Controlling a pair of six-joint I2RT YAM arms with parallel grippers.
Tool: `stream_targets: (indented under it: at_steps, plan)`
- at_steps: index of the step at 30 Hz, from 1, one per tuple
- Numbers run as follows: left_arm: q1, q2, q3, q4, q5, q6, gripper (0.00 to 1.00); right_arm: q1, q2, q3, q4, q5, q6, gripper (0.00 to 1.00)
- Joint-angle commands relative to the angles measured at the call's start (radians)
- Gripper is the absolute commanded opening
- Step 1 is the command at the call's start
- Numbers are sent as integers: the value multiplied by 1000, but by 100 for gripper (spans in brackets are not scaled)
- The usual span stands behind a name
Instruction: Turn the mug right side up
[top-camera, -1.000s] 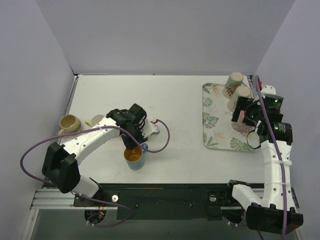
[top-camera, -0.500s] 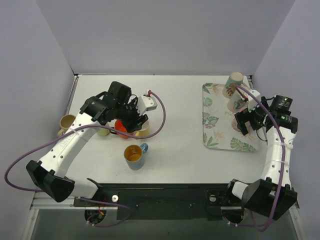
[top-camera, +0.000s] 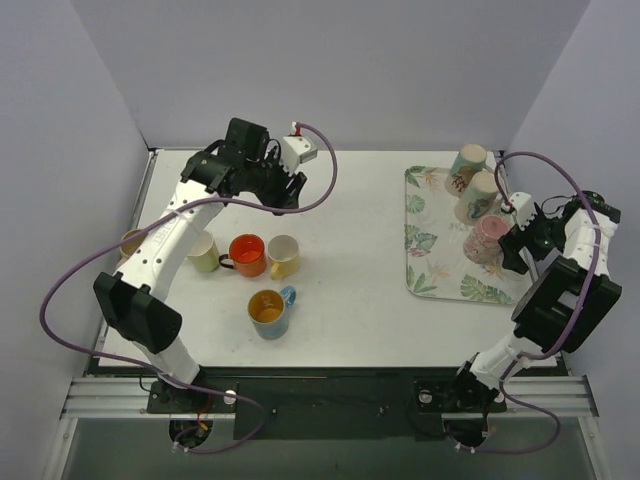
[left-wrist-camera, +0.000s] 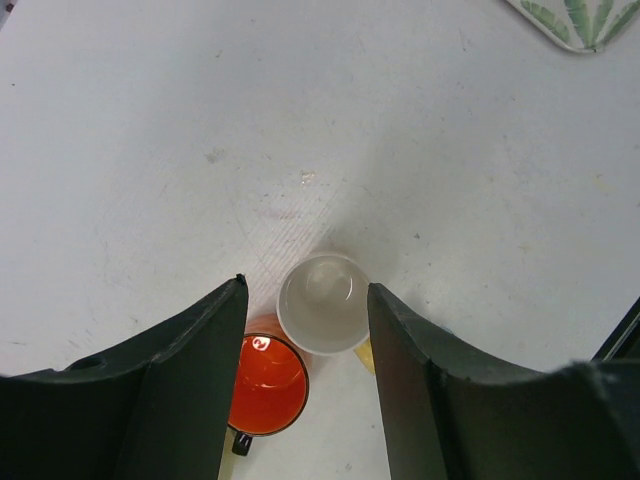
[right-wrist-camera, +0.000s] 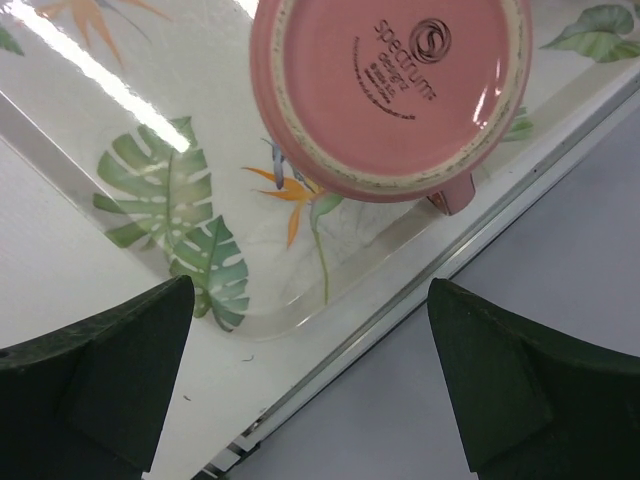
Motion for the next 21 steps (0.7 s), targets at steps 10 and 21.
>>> stream_targets:
  at_steps: [10,21]
  plan:
    - [5,106,159,-77,27,-25,62,5,220,203,-95,-71,-255,88]
    - [5,139,182,-85,-12,-29,62,77,286,214,-112,-74,-315,68]
